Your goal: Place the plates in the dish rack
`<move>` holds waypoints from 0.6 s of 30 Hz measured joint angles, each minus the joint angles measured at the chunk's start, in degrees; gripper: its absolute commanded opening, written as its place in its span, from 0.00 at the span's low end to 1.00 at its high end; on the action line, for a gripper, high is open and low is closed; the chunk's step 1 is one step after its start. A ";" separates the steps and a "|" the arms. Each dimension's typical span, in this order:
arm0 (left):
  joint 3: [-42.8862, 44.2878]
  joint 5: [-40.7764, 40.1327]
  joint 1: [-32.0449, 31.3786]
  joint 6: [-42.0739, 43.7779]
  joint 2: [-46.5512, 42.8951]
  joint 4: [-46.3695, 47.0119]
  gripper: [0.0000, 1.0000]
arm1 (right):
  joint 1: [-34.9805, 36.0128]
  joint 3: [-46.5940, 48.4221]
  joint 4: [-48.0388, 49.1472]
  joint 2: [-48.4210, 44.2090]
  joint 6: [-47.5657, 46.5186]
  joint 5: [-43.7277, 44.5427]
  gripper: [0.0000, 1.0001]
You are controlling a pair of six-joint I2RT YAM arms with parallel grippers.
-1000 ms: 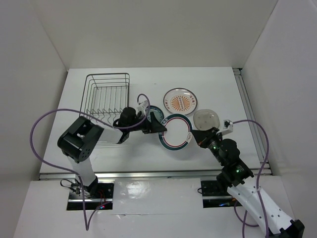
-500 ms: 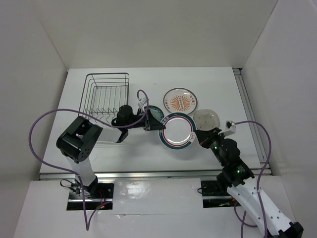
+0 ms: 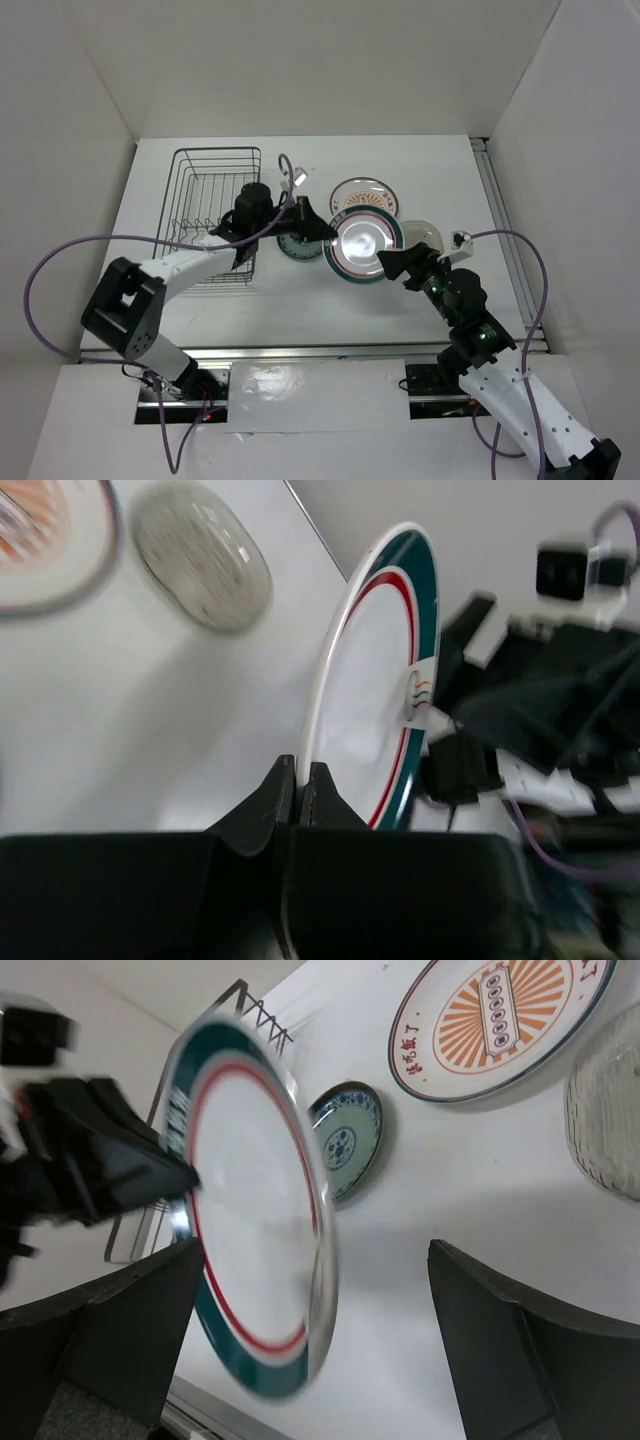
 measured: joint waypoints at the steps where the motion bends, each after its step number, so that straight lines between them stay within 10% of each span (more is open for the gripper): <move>1: 3.04 -3.04 -0.42 2.78 -1.97 -5.40 0.00 | 0.00 0.83 -0.07 1.07 -0.44 -0.04 1.00; 11: 42.03 -54.51 -3.93 23.32 -13.33 -56.15 0.00 | 0.00 8.90 -2.93 11.19 -7.23 2.86 1.00; 18: 34.51 -83.69 -2.21 28.63 -24.39 -74.16 0.00 | 0.00 10.27 -3.82 15.10 -10.80 0.59 1.00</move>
